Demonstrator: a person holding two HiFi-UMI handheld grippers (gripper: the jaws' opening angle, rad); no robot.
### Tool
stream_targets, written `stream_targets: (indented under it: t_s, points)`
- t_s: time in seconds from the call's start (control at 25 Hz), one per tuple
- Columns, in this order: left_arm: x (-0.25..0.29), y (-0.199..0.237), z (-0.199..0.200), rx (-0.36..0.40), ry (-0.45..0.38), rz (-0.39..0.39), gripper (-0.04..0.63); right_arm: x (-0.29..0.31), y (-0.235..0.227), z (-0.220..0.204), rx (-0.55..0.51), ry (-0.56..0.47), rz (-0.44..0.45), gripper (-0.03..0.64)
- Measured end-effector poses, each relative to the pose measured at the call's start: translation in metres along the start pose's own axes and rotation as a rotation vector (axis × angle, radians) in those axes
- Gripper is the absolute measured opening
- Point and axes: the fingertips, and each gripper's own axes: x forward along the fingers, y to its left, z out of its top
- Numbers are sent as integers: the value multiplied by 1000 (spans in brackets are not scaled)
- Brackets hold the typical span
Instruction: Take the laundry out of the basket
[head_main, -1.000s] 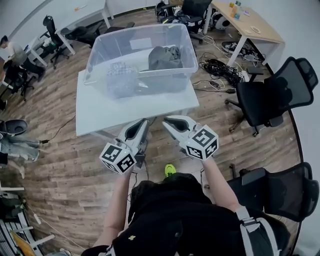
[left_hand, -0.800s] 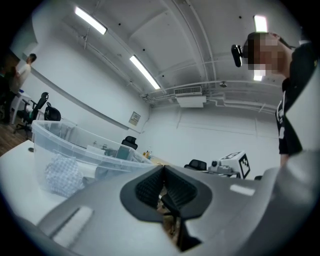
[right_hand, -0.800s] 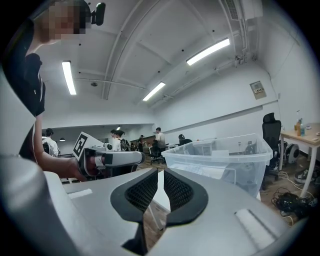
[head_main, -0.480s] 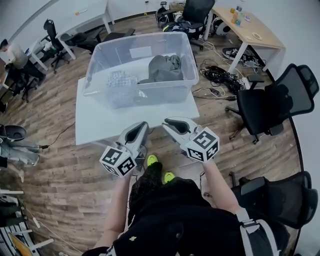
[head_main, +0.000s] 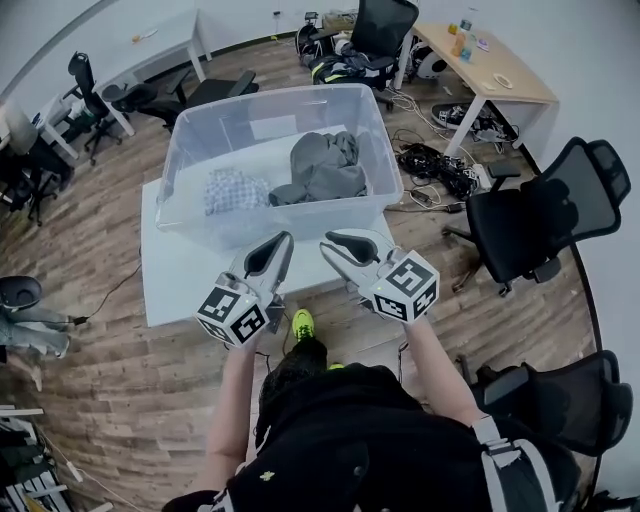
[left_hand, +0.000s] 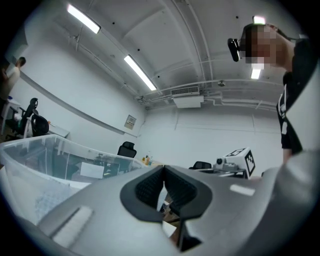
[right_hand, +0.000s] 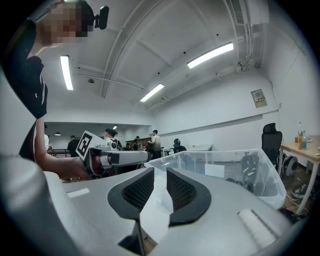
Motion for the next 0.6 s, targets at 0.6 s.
stream_targets:
  t_s: [0.6]
  points:
    - [73, 104, 92, 104, -39, -90, 8, 94, -80, 64, -56, -7, -84, 72]
